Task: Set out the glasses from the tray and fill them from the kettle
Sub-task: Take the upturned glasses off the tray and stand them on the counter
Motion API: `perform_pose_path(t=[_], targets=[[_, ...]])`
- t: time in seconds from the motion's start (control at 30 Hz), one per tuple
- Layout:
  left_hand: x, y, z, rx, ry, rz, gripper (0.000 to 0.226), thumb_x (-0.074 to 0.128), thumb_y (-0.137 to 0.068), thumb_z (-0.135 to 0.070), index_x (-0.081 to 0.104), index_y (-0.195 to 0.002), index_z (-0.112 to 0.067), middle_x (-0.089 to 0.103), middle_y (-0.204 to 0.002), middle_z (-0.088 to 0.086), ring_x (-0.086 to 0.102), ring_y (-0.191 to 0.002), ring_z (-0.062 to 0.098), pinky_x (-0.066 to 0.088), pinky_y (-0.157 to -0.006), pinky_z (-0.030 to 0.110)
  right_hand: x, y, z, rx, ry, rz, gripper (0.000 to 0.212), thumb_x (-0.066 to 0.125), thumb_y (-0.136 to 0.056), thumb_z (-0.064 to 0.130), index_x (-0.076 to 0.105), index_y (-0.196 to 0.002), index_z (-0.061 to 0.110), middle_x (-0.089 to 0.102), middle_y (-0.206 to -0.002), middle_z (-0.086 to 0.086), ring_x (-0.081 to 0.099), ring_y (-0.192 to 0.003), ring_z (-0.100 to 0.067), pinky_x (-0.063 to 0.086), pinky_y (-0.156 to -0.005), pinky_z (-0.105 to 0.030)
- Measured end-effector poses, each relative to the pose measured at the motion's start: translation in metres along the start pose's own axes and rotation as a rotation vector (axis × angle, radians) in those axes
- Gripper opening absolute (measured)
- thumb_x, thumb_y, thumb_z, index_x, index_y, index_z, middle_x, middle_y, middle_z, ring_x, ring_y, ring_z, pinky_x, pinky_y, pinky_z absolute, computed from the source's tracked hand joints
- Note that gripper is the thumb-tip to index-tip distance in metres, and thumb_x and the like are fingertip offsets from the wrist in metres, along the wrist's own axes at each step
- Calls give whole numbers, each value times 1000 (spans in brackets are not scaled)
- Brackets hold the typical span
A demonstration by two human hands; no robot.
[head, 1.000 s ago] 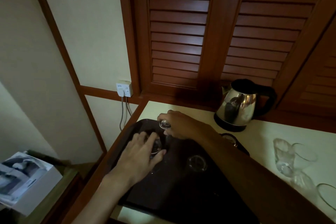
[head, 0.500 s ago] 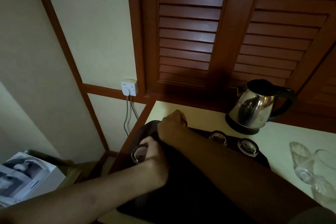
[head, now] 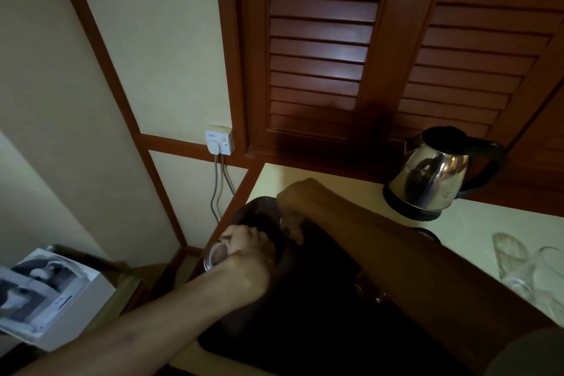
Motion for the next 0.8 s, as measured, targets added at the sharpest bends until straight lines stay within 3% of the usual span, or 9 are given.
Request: perform_pose_path(t=[0.1,0.13,0.2,0.23,0.33,0.4,0.5,0.6,0.8], targets=[[-13,8,30,-46,467,-171,64,73,-90,-26,43,-145,-12,62,-134,7,61,-124,29,50,-101,38,-27,23,-22,-80,-317,-10,48,84,-79,30,58,-112,7,64,-88,-5,66,-76,-23,51,-58,-31],[-14,12,37,-26,656,-212,68,78,-85,-26,43,-143,-14,64,-128,5,65,-116,26,52,-94,35,-33,32,-30,-129,-478,-45,46,84,-80,27,59,-111,3,68,-85,-6,71,-75,-26,53,-55,-30],[-10,15,46,41,1086,-265,58,85,-77,-23,52,-125,-22,68,-109,-3,69,-93,16,54,-78,26,-35,44,-49,-241,-845,-107,33,79,-83,15,60,-107,4,75,-85,-13,76,-82,-39,57,-60,-35],[-10,16,47,86,1292,-294,52,88,-73,-19,57,-114,-22,70,-99,-7,69,-88,12,54,-76,26,-38,53,-62,-298,-1022,-163,25,76,-84,8,59,-103,7,75,-85,-16,76,-85,-42,57,-63,-38],[-17,24,40,189,1817,-387,47,90,-54,-7,69,-96,-12,74,-82,-2,72,-84,17,58,-87,37,-41,82,-89,-514,-1413,-277,24,70,-80,-5,61,-97,9,74,-86,-18,72,-85,-42,54,-70,-40],[-29,33,26,258,2058,-423,43,84,-54,0,70,-93,-5,72,-84,8,70,-84,23,59,-76,30,-38,100,-108,-591,-1561,-340,30,68,-74,-8,61,-99,6,72,-86,-17,69,-88,-40,53,-72,-41],[-68,53,-4,436,2174,-493,36,73,-61,14,66,-95,4,64,-89,17,68,-80,18,54,-65,19,-30,126,-136,-654,-1644,-436,34,67,-72,-12,60,-101,4,72,-85,-16,66,-91,-42,52,-74,-42],[-110,74,-36,531,2172,-571,42,72,-53,5,60,-92,11,61,-88,16,64,-81,19,51,-70,19,-20,156,-172,-675,-1668,-528,37,66,-72,-17,59,-101,4,67,-88,-23,67,-87,-38,55,-71,-38],[-194,111,-132,611,2118,-642,40,66,-56,13,58,-96,12,66,-81,13,63,-75,18,50,-65,19,16,235,-261,-752,-1624,-680,38,66,-71,-15,55,-102,3,66,-91,-23,70,-85,-32,55,-70,-34]])
Point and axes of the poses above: each hand's wrist, its own y-axis away from the middle knuckle, its own x-axis out of the palm, z = x × y, the point moved 10 cm from there along -y, towards the middle knuckle
